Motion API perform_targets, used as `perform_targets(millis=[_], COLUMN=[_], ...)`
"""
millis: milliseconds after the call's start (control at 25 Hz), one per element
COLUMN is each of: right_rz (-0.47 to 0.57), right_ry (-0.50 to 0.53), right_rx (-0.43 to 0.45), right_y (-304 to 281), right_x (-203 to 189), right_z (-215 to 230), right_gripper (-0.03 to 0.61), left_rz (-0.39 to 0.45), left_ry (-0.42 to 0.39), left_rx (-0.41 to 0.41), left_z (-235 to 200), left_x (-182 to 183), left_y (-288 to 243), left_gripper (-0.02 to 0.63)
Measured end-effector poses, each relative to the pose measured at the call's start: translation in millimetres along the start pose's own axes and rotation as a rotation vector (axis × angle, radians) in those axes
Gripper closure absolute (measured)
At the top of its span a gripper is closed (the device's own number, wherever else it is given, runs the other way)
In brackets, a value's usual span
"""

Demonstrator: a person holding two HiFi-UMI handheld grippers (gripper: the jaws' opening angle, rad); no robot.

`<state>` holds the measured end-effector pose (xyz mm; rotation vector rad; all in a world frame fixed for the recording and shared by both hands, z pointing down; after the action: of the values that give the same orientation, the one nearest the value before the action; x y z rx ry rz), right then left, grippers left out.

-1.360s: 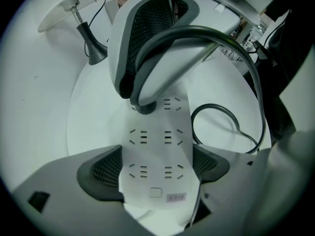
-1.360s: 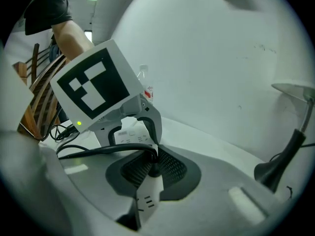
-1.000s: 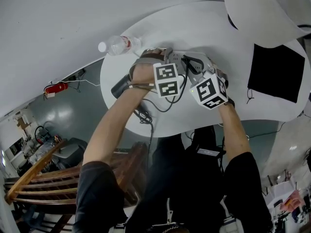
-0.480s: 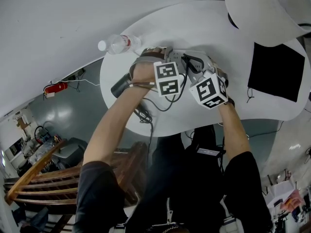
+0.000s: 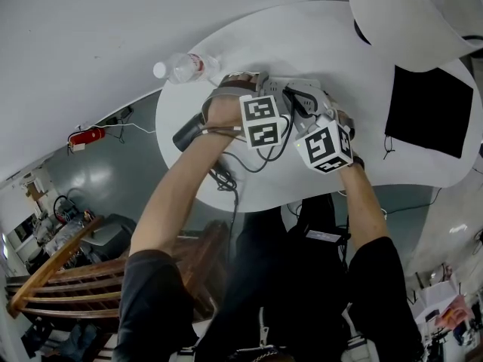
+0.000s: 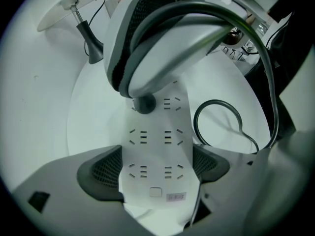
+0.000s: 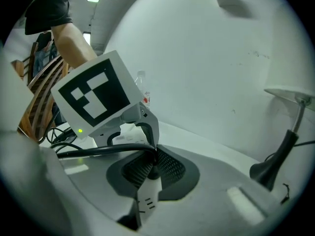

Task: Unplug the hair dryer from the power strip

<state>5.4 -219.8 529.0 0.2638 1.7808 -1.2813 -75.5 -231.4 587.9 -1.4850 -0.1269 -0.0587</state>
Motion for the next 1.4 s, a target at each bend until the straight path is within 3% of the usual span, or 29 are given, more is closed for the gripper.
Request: perform_targets(millis=[560,680,760,920,1400], right_rz=[0.008,0.163,0.208,0.182,0.145], right_ry=[-0.016,-0.026,-0.001,0.068,0.042], right_rx=[-0.023,-0.036,-0.103,-0.063,-0.056], right_y=[0.3,22.9,36.9,40.4,46.7], right_x=[0.2,25.4,55.6,68.4,54.3], right_z=[-2.4,6.3,22.9,34.6,19.5], right_gripper=[0.552,0.552,0.552,0.551,0.549], left_rz=[-0.003,-0.006,-0.002,-0.005,-0.008], left_ry=[-0.002,-0.002,-0.01,-0.001,-0.002], left_rx=[0.003,0.001,0.006,-0.003,0.002], left_z=[-0.3,0.2,-2.5,3.7,-0.6], left_x=[-0.2,1.2,1.3,-0.9,-0.5], left_y=[0.3,0.3,-0.2,0.1,1.4], left_gripper=[0.201,0.201,0.201,0.201,0.201])
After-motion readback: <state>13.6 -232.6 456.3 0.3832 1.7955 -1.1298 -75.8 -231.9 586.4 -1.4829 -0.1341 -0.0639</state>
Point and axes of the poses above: the fingertips, and each gripper's own axes: y backward along the fingers, z to its right, x out of its top, the point moved 7 cm from there along y, backward along the fingers, and after that the axes turned 10 degrees about -z, right-handed, at the moved point
